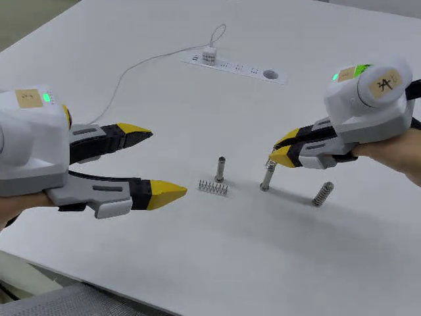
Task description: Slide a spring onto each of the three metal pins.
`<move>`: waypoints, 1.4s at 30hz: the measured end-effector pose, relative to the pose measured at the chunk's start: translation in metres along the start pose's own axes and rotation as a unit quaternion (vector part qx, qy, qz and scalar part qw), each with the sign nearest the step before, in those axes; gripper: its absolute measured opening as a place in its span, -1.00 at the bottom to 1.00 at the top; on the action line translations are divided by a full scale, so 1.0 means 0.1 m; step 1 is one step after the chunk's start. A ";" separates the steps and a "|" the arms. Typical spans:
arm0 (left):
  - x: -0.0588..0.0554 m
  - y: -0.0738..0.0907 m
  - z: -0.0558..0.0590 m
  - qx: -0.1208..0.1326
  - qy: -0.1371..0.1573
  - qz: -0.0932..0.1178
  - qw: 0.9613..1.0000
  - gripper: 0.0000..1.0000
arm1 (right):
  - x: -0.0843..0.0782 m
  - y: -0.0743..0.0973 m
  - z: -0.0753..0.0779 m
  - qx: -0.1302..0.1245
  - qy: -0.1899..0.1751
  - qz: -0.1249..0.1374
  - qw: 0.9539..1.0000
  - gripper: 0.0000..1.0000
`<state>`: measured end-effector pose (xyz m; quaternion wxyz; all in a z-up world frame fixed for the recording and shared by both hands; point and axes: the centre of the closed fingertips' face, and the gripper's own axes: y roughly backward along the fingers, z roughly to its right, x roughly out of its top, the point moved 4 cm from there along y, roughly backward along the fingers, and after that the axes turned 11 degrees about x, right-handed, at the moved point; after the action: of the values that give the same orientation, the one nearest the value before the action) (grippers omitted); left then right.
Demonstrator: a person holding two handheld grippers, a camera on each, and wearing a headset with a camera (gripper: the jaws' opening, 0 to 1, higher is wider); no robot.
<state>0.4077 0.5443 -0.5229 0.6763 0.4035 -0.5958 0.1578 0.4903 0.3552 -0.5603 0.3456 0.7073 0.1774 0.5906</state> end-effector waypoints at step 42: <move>-0.09 0.05 -0.04 0.008 0.014 -0.019 1.000 0.50 | -0.16 -0.18 0.04 0.003 -0.013 -0.047 0.999 -0.78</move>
<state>0.4043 0.5530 -0.5296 0.6841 0.4181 -0.5772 0.1551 0.4934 0.3559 -0.5850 0.3730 0.7066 0.2077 0.5643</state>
